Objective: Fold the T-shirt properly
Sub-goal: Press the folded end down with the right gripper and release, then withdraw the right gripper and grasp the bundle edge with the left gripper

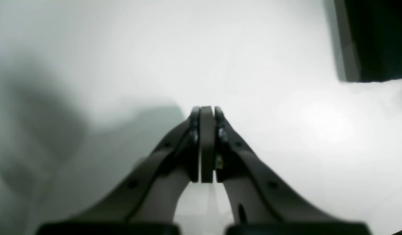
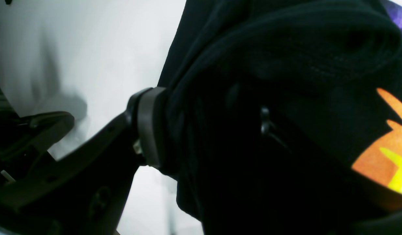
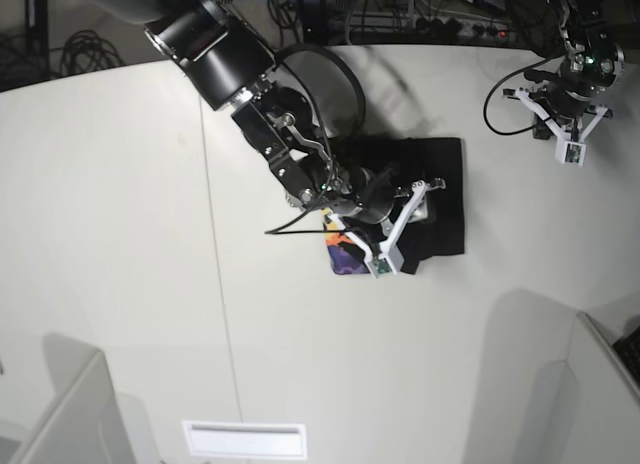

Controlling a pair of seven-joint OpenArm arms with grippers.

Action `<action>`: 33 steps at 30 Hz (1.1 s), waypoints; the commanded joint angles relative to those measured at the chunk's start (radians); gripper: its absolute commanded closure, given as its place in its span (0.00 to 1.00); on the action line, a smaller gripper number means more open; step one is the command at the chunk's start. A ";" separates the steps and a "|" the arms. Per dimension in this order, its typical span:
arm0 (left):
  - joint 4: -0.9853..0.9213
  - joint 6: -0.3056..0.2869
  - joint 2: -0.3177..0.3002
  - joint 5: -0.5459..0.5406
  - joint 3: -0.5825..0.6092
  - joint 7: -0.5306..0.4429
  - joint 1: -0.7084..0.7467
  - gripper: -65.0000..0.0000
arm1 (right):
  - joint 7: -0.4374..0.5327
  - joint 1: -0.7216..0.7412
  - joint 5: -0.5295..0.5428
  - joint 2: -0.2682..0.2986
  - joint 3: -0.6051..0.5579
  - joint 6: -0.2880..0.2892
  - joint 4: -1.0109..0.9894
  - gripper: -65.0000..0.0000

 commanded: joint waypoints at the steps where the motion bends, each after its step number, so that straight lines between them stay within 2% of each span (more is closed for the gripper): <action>1: 0.016 -0.001 -0.017 -0.009 -0.010 -0.016 0.004 1.00 | 0.015 0.027 0.011 -0.019 -0.026 0.009 0.021 0.50; 3: 0.016 -0.001 -0.017 -0.009 -0.010 -0.016 0.004 1.00 | 0.015 0.041 0.025 -0.019 -0.069 0.009 0.021 0.50; 6: 0.016 -0.001 -0.017 -0.009 -0.010 -0.016 0.004 1.00 | 0.015 0.061 0.100 -0.019 -0.086 0.009 0.021 0.49; 8: 0.016 -0.001 -0.017 -0.009 -0.010 -0.016 0.004 1.00 | 0.015 0.071 0.131 -0.019 -0.086 0.009 0.021 0.43; 11: 0.016 -0.001 -0.017 -0.009 -0.010 -0.016 0.004 1.00 | 0.015 0.085 0.136 -0.019 -0.086 0.009 0.021 0.38; 15: 0.016 -0.001 -0.017 -0.009 -0.010 -0.016 0.001 1.00 | 0.015 0.099 0.137 -0.019 -0.087 0.009 0.029 0.38; 27: 0.029 -0.001 -0.017 -0.009 -0.010 -0.016 -0.002 1.00 | -0.039 0.097 0.133 -0.010 -0.083 0.012 0.262 0.38; 28: 0.032 -0.001 -0.017 -0.009 -0.010 -0.016 -0.002 1.00 | -0.036 0.094 0.131 -0.007 -0.080 0.012 0.259 0.39; 30: 0.053 -0.001 -0.014 -0.009 -0.010 -0.016 0.002 1.00 | -0.035 0.091 0.137 0.021 -0.053 0.012 0.257 0.50; 33: 0.093 -0.001 -0.014 -0.053 -0.013 -0.016 0.005 1.00 | -0.035 0.062 0.137 0.036 0.011 0.013 0.257 0.78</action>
